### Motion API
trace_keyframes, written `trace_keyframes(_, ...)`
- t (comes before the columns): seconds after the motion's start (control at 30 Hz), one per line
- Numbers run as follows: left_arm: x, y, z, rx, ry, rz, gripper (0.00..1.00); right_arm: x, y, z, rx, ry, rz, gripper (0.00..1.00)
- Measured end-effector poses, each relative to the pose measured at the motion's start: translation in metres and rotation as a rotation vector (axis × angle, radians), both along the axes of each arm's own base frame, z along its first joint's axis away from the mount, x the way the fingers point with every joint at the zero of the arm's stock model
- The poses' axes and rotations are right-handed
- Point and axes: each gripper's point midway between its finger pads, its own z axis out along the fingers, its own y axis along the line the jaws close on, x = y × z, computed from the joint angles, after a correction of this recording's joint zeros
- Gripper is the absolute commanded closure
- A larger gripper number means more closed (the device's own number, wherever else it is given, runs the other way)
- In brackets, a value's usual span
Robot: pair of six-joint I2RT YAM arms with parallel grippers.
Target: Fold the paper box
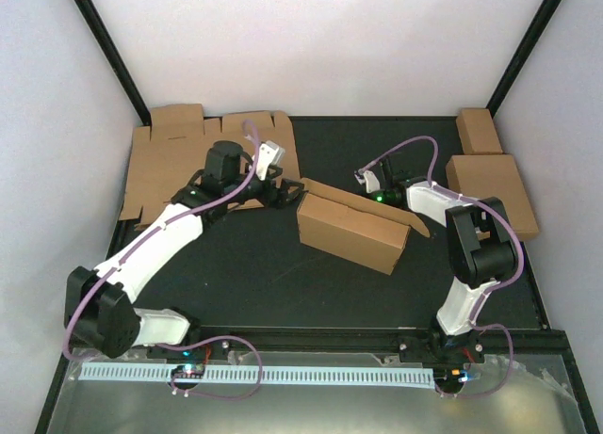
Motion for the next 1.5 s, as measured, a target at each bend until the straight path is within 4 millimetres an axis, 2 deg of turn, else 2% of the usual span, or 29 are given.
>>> trace_keyframes(0.3,0.011,-0.010,-0.027,0.082,0.026,0.004,0.22,0.000,0.000,0.000,-0.001,0.000,-0.001,0.96)
trace_keyframes(0.57,0.011,-0.012,-0.013,0.105,-0.002,0.000,0.43,0.000,0.000,0.000,-0.002,0.000,-0.001,0.96)
trace_keyframes(0.73,0.009,-0.023,-0.008,0.121,-0.001,-0.017,0.45,0.000,0.000,0.000,-0.001,0.000,-0.001,0.96)
trace_keyframes(0.9,0.008,-0.027,-0.018,0.170,0.030,-0.007,0.47,0.000,0.000,0.000,-0.001,0.000,-0.001,0.97)
trace_keyframes(1.13,0.014,-0.020,-0.031,0.260,0.092,0.042,0.50,0.000,0.000,0.002,0.000,-0.004,-0.001,0.96)
trace_keyframes(1.4,0.003,-0.013,-0.040,0.318,0.165,0.055,0.57,0.000,0.000,0.003,0.001,-0.008,-0.001,0.96)
trace_keyframes(1.5,0.000,-0.012,-0.036,0.316,0.188,0.064,0.59,0.000,0.000,0.003,0.001,-0.008,-0.001,0.96)
